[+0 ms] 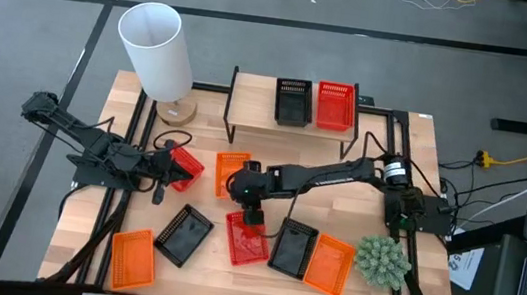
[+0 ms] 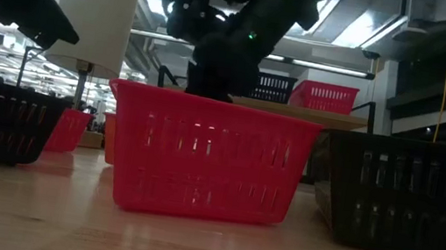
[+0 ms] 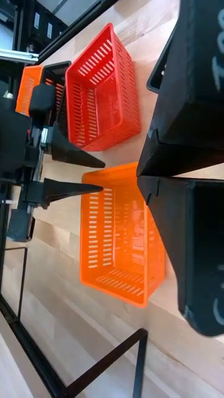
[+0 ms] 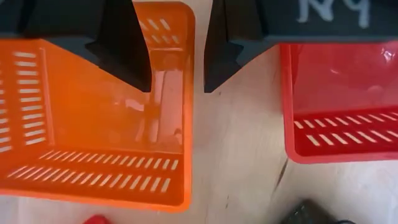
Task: Stack baskets on shelf by color
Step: Put the top orange basket on the shelf
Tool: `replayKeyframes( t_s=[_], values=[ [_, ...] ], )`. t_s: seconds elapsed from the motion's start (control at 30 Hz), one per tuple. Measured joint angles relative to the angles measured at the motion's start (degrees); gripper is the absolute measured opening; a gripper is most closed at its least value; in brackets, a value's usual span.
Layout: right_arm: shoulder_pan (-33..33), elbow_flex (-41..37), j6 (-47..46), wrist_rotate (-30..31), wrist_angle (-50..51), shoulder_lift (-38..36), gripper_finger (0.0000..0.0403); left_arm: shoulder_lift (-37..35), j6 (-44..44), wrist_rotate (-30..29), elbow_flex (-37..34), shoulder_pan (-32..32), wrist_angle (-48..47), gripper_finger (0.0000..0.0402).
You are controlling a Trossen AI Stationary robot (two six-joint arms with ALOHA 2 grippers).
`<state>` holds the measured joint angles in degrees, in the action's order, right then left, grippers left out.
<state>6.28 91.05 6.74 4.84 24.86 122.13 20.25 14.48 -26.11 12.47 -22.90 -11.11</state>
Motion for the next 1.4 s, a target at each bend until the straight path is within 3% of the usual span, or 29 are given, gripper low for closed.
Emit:
replayKeyframes(
  t_s=[0.33, 0.43, 0.6, 0.8, 1.17, 1.4],
  values=[
    [0.0, 0.0, -0.5, 0.1, 0.9, 1.8, 0.0128, 0.0, 0.0, 0.0, 0.0, 0.0, 0.0, 0.0],
    [0.0, 0.0, -0.6, 0.1, 0.8, 1.8, 0.0097, 0.0, 0.1, 0.0, 0.0, 0.0, 0.0, 0.0],
    [0.1, 0.0, -1.6, 0.3, 1.2, 1.8, 0.0012, 0.0, 0.1, 0.0, 0.0, 0.0, 0.0, 0.0],
    [0.3, 0.0, -1.4, 1.4, 3.5, -1.3, 0.0004, 0.0, 0.1, 0.0, 0.0, 0.0, 0.0, 0.0],
    [1.0, -0.1, 6.7, 1.5, 3.9, -15.7, 0.0002, 0.0, 0.1, 0.0, 0.0, 0.0, 0.0, 0.0],
    [-1.6, -0.1, 14.7, 10.0, -1.1, -24.0, 0.0002, 0.0, 0.0, 0.0, 0.0, 0.0, -0.2, 0.0]
  ],
)
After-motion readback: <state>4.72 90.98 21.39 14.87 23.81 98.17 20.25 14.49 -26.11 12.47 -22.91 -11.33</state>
